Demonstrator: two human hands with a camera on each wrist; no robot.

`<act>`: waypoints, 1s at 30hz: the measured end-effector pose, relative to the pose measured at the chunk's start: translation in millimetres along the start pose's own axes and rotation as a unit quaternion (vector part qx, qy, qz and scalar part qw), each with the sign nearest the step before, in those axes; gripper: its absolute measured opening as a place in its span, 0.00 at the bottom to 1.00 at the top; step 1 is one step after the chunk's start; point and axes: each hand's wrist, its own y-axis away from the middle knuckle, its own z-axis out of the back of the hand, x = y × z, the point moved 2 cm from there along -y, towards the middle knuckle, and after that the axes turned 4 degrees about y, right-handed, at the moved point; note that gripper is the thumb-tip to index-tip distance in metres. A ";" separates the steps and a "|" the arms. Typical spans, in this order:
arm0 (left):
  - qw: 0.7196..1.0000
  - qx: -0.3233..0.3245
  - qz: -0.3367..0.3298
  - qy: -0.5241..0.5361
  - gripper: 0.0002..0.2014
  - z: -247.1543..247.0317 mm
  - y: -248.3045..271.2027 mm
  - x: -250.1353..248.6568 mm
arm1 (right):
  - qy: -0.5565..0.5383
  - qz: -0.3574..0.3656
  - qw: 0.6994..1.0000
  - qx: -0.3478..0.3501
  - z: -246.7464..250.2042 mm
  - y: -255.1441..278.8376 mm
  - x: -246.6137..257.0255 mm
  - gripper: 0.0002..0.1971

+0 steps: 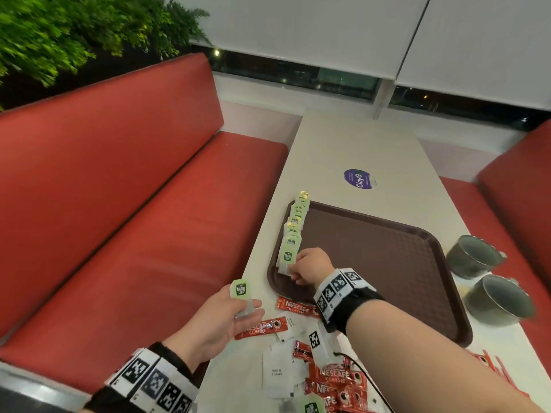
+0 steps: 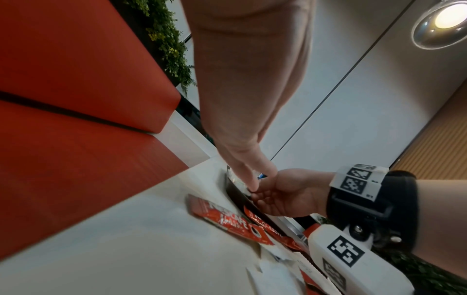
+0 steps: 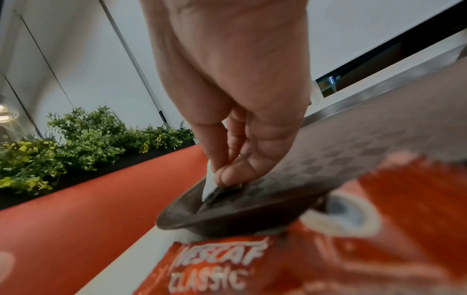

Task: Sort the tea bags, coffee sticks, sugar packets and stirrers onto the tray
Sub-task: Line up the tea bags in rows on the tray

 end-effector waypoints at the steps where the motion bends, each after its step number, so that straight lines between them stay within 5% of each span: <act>1: 1.000 -0.001 -0.004 0.000 0.16 2.2 1.1 -0.8 | 0.007 -0.007 1.000 0.002 -2.0 -3.2 1.8 0.06; 5: 1.000 -0.008 -0.015 -0.001 0.14 8.8 4.1 -3.2 | 0.023 -0.022 0.999 -0.004 -8.6 -12.3 5.1 0.11; 14: 1.000 -0.006 -0.011 0.001 0.13 9.3 0.8 0.2 | 0.104 0.027 0.992 -0.058 -11.0 -21.2 5.5 0.06; 17: 1.000 -0.001 -0.013 -0.002 0.13 5.5 -0.7 1.3 | 0.062 0.022 0.996 -0.059 -7.2 -22.3 5.1 0.13; 22: 0.999 0.015 -0.020 -0.023 0.14 -3.9 -3.1 0.4 | -0.058 0.048 0.994 -0.085 6.7 8.4 0.0 0.04; 26: 0.998 0.036 -0.028 -0.037 0.13 -13.7 -4.0 -2.2 | -0.125 0.132 0.983 0.029 -1.2 47.9 -2.9 0.05; 30: 0.996 0.060 -0.040 -0.057 0.13 -27.2 -2.6 -3.7 | -0.041 0.216 0.971 0.093 -14.6 74.6 -2.0 0.07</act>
